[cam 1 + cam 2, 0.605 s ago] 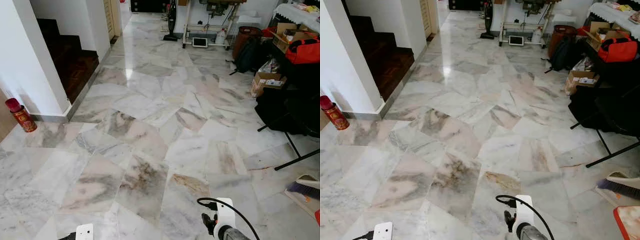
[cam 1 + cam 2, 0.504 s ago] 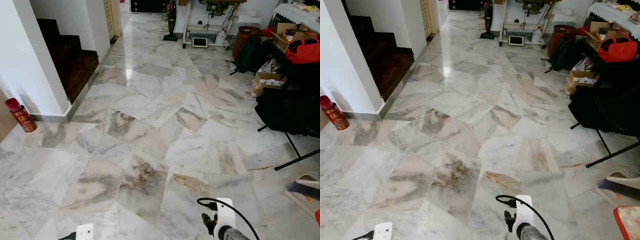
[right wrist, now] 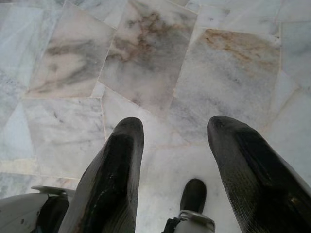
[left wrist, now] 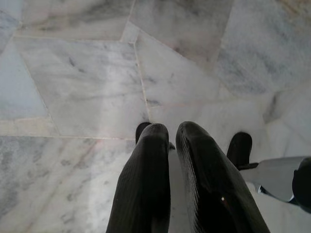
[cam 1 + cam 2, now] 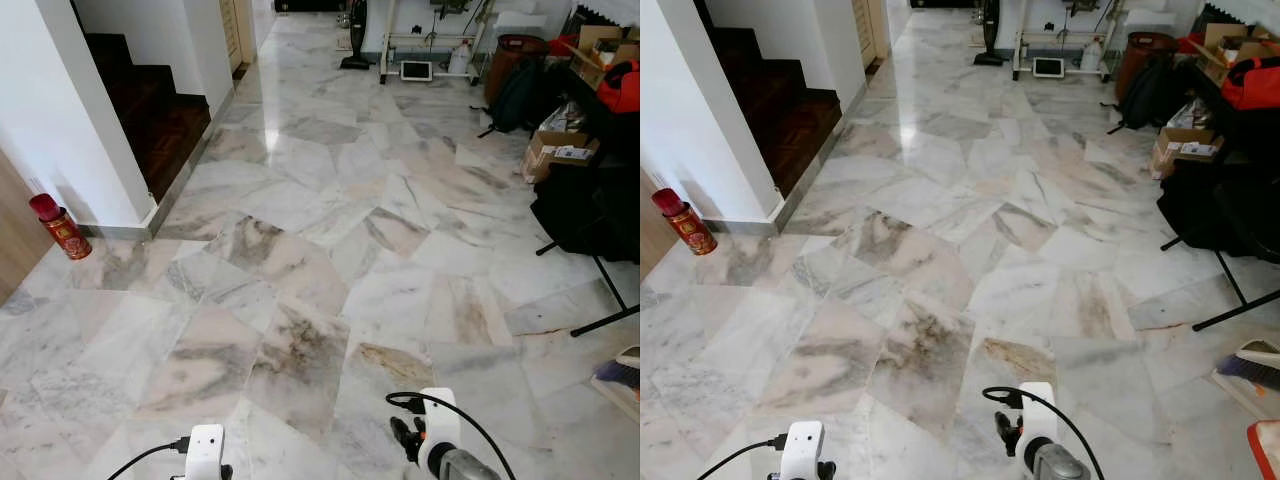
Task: Setting the table
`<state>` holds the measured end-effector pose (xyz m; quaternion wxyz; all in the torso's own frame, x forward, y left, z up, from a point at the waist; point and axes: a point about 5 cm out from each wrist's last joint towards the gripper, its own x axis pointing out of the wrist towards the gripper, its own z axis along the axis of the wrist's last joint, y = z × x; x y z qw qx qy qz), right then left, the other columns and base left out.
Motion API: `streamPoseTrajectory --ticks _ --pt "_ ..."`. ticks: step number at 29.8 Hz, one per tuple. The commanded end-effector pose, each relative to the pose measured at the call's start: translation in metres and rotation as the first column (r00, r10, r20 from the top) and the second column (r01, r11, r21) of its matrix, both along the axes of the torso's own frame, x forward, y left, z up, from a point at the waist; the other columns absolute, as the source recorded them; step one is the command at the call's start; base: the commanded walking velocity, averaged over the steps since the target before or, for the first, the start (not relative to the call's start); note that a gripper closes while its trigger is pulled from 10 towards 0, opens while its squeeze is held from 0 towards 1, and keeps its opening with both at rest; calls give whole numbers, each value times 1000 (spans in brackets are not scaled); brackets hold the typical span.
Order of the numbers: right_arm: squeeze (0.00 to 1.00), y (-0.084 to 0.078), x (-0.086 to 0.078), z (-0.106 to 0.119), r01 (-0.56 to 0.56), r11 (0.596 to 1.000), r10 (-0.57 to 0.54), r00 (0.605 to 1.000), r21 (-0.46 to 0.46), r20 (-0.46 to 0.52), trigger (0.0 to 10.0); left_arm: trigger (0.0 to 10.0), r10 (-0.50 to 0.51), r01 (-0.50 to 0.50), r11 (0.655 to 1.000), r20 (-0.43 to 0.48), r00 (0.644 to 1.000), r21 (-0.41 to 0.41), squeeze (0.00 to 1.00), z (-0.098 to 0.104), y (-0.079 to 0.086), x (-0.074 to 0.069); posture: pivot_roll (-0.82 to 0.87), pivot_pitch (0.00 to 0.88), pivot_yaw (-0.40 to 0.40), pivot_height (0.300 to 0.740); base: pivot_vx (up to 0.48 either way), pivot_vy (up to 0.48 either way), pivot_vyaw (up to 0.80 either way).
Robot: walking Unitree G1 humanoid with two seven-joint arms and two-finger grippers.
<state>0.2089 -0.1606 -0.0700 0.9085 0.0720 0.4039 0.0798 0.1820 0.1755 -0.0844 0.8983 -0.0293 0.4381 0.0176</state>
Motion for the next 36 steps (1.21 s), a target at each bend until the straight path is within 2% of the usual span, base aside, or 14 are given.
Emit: streamPoseTrajectory --ticks 1,5,9,16,19,27,36 --pt "0 -3 3 2 -10 1000 10 1000 -10 9 10000 10000 29 -29 1000 8 1000 -6 0 0 4 -1 118 0 -41 740 0 0 0" --pt "0 -9 4 3 -24 999 25 1000 -38 10 10000 10000 37 -37 999 16 999 -16 0 1 2 1 131 0 -69 740 0 0 0" --pt "0 -16 15 10 -33 997 36 999 -66 39 10000 10000 50 -49 998 27 998 -25 0 1 -3 2 140 0 -87 740 0 0 0" --pt "0 -12 23 15 -9 998 13 998 -55 61 10000 10000 25 -25 1000 13 1000 -9 0 -1 -1 -4 128 0 -67 740 0 0 0" --pt "0 -10 22 14 -11 998 15 998 -56 57 10000 10000 28 -28 1000 10 1000 -6 0 -1 0 -4 128 0 -65 740 0 0 0" --pt "0 -14 5 3 -1 996 1 1000 -86 2 10000 10000 19 -20 1000 16 1000 17 0 -1 1 -5 124 0 -59 740 0 0 -746" --pt "0 -20 4 3 1 995 -1 1000 -104 1 10000 10000 10 -10 1000 9 1000 22 0 -3 -2 -8 116 0 -62 740 0 0 -744"
